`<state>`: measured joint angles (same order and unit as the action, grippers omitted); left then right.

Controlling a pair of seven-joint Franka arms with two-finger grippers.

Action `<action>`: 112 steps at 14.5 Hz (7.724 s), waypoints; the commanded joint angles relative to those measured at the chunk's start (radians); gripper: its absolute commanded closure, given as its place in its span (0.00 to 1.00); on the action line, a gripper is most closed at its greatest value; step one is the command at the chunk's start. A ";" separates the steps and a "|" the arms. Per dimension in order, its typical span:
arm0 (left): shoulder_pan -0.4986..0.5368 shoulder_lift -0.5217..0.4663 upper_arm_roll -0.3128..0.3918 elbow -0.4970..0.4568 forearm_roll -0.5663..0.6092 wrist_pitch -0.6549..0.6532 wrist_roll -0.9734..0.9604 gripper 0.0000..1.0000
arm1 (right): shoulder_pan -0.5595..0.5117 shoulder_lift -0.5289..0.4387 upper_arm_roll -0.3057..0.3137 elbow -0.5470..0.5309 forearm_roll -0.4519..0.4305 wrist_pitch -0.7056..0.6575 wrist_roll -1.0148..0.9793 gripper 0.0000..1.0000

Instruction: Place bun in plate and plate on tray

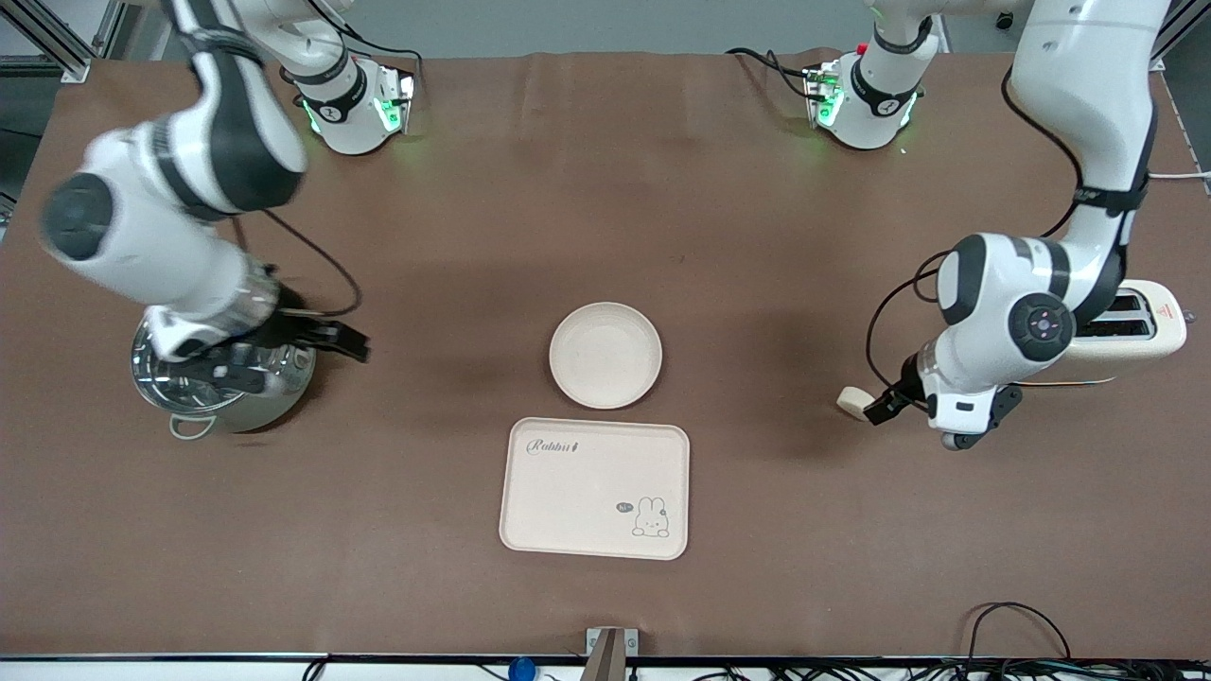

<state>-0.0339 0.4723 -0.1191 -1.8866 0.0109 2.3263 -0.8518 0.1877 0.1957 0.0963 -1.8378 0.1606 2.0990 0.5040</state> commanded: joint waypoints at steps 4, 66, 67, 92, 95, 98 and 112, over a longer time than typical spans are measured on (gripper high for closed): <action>-0.006 0.082 -0.005 -0.002 -0.020 0.082 -0.087 0.06 | 0.186 0.098 -0.007 -0.109 0.070 0.284 0.249 0.00; 0.250 -0.343 -0.297 0.442 0.149 -0.726 0.458 0.00 | 0.300 0.408 -0.030 0.148 0.013 0.568 0.367 1.00; 0.271 -0.359 -0.297 0.442 0.141 -0.743 0.509 0.00 | 0.274 0.463 -0.032 0.243 0.011 0.508 0.367 1.00; 0.028 -0.563 0.012 0.277 0.003 -0.852 0.711 0.00 | 0.300 0.708 -0.066 0.496 -0.069 0.469 0.415 0.25; 0.025 -0.551 0.007 0.288 0.006 -0.852 0.726 0.00 | 0.299 0.602 -0.066 0.425 -0.067 0.449 0.410 0.00; 0.026 -0.549 0.006 0.288 0.011 -0.851 0.731 0.00 | 0.288 0.489 -0.101 0.399 -0.070 0.290 0.412 0.00; 0.032 -0.550 0.007 0.305 0.004 -0.849 0.732 0.00 | 0.096 0.018 -0.218 0.399 -0.208 -0.339 0.001 0.00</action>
<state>-0.0019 -0.0776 -0.1173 -1.5940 0.0282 1.4724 -0.1401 0.3309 0.3017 -0.1384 -1.3801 -0.0316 1.7947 0.5935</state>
